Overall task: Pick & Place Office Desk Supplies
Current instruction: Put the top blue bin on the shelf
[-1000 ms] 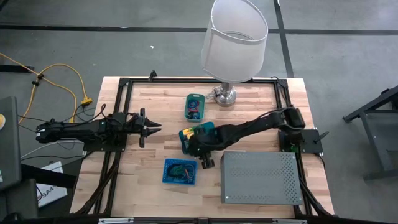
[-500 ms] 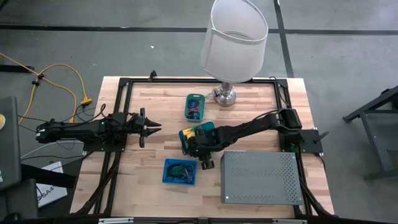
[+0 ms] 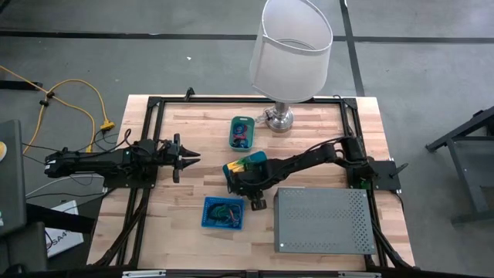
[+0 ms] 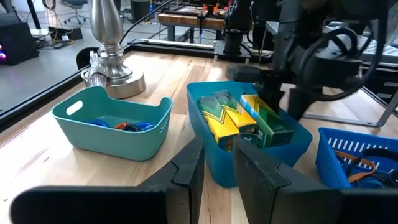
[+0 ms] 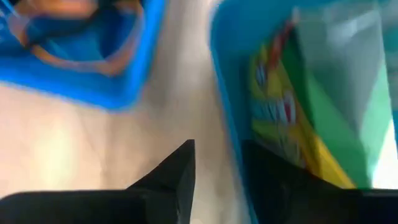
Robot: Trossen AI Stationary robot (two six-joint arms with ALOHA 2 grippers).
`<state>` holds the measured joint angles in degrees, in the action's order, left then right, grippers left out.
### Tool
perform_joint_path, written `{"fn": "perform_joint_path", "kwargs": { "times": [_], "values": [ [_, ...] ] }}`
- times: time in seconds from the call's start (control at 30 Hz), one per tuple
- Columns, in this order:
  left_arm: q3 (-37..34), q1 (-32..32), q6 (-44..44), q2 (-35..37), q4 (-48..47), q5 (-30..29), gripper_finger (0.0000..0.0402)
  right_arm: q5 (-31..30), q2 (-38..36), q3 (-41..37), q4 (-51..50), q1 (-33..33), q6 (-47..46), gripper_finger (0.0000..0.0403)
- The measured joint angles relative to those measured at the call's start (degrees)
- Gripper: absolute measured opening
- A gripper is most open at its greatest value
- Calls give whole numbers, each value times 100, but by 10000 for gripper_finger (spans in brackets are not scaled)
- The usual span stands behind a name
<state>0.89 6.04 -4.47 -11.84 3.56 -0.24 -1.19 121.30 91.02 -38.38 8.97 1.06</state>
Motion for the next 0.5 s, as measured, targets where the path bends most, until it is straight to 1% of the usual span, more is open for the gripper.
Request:
{"fn": "perform_joint_path", "kwargs": {
  "times": [0.13,0.33,0.5],
  "values": [
    [0,-2,0,0,15,1,79,-20,0,0,10,-37,4,85],
    [0,0,0,0,41,1,79,-64,-1,0,8,-67,51,15],
    [0,0,0,0,41,1,79,-291,-2,0,12,-90,77,3]
  ]
}}
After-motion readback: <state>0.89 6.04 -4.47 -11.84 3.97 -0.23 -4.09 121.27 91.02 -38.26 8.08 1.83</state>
